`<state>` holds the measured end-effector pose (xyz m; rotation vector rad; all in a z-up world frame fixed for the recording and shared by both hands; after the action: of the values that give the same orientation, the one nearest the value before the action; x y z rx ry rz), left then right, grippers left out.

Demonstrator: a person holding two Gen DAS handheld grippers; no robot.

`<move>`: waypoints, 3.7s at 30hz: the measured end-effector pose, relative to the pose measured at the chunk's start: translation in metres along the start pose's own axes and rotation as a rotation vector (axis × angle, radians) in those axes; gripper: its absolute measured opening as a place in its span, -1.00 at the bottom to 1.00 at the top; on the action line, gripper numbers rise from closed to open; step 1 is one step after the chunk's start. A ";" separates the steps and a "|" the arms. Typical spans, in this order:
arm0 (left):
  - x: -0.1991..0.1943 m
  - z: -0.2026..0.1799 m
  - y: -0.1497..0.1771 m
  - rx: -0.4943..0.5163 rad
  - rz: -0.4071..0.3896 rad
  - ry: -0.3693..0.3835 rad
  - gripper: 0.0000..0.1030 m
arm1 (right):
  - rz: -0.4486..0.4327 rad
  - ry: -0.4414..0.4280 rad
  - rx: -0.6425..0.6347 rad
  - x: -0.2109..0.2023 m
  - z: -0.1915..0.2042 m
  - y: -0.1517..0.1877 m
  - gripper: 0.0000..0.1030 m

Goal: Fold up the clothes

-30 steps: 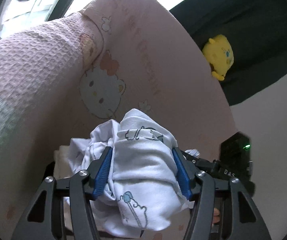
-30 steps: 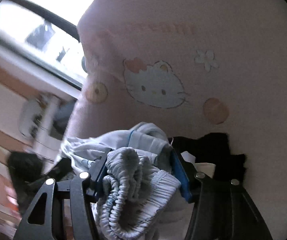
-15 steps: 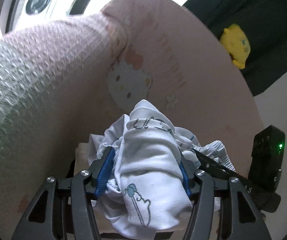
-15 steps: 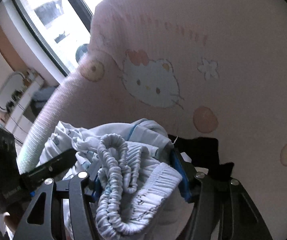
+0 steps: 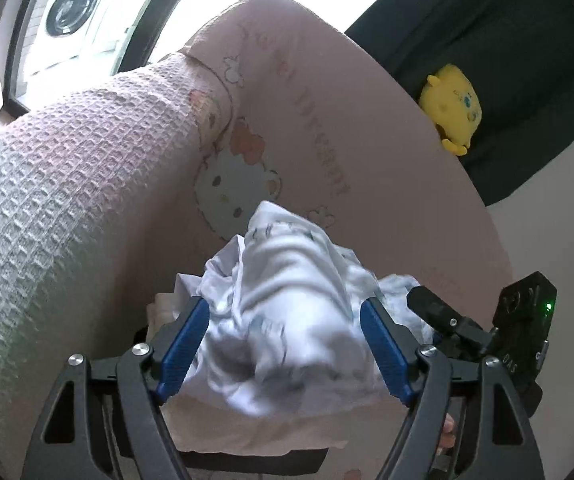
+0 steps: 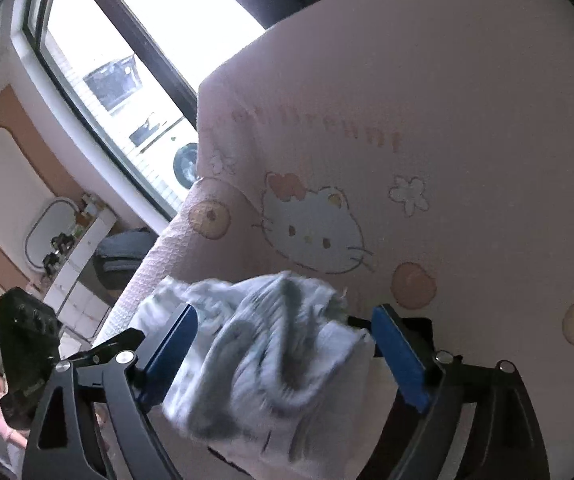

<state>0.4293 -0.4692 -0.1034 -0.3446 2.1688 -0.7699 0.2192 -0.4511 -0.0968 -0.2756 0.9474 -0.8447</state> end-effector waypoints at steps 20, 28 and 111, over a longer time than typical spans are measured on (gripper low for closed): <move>0.006 0.004 0.013 -0.049 0.091 0.026 0.03 | 0.108 -0.057 -0.008 0.005 0.003 0.046 0.11; -0.010 -0.020 0.028 0.024 0.125 0.011 0.03 | 0.172 -0.045 0.007 -0.015 0.015 0.067 0.01; -0.234 -0.202 0.208 0.402 -0.360 -0.618 0.61 | -0.221 0.292 -0.571 -0.339 0.039 0.203 0.77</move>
<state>0.4295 -0.1131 0.0071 -0.6704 1.3539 -1.1020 0.2523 -0.0726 0.0182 -0.7747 1.4457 -0.8133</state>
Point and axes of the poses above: each gripper's, at about its wrist camera, not at the fingertips, and x roughly the way its jaws point, z to its left, y to its underside, the point moved 7 cm from there along x, roughly the way its jaws point, and after that the axes turned 9 degrees about x, right-handed, at the moved point
